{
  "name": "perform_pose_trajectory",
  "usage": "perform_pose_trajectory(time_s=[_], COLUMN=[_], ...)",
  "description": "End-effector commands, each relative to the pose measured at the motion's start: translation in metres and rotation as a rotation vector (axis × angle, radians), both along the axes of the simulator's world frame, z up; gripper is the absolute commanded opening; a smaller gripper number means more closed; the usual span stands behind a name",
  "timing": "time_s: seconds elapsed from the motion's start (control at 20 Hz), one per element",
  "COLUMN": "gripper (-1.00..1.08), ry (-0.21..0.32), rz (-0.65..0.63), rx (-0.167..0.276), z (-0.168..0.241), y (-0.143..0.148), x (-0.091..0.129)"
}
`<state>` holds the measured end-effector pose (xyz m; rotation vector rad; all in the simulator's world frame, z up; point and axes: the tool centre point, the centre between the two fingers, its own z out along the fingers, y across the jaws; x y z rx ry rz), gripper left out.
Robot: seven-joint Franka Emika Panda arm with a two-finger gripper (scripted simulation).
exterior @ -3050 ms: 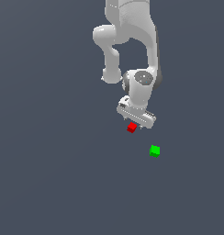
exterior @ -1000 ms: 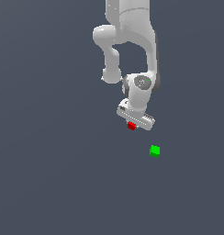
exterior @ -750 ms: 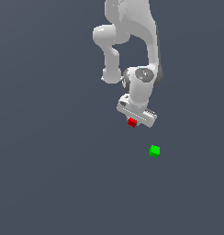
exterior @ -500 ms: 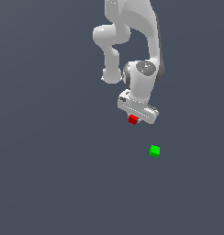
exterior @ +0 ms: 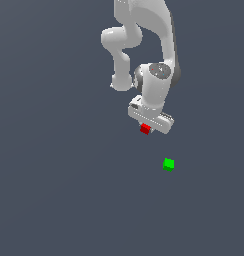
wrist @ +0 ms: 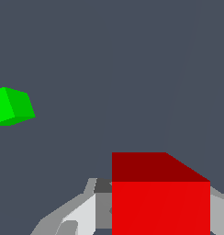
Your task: Stack the red cube on top of the green cube.
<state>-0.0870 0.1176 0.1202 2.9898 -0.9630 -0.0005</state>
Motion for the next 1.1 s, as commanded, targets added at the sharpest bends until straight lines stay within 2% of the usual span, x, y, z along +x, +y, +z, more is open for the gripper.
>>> perform_pose_trajectory(time_s=[0.0,0.5,1.05], gripper=[-1.00,-1.00,-1.00], ry=[0.000,0.000,0.000], rz=[0.000,0.000,0.000], rx=[0.000,0.001,0.001], z=[0.000,-0.008,-0.031], y=[0.000,0.014,0.051], x=[0.000,0.019,0.071])
